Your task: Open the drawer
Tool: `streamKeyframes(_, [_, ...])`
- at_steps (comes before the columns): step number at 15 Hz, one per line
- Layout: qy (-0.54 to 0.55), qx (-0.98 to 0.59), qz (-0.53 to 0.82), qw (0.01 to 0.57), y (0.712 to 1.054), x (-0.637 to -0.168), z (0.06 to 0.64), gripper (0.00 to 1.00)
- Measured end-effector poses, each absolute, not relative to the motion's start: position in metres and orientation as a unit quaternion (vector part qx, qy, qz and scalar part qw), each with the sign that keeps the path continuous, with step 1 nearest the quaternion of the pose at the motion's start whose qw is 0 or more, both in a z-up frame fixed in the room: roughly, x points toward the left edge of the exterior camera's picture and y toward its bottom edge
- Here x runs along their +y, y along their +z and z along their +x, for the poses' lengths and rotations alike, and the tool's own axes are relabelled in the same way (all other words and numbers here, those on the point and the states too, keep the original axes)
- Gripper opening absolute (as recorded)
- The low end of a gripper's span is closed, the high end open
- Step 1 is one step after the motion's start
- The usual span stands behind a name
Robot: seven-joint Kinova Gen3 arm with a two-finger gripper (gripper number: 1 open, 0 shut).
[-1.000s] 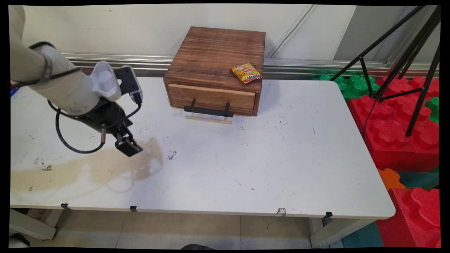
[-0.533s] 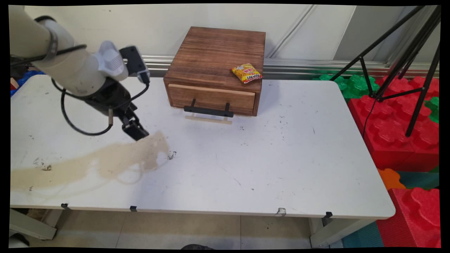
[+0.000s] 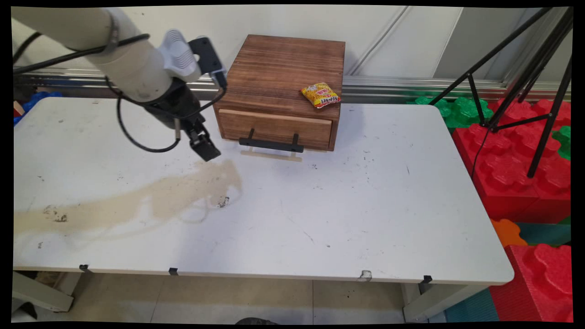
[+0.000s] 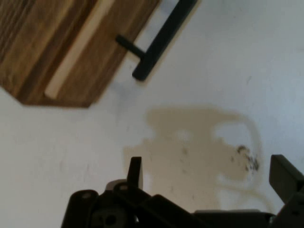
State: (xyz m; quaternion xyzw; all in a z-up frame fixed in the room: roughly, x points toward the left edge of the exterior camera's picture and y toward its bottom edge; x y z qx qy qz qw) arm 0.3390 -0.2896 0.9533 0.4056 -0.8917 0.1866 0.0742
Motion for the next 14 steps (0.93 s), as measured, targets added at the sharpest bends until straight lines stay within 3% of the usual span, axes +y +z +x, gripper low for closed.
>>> streamKeyframes(7, [0.188, -0.906, 0.372, 0.076, 0.939, -0.324, 0.323, 1.00])
streamKeyframes(14, [0.178, -0.922, 0.335, 0.077, 0.903, -0.366, 0.307, 1.00])
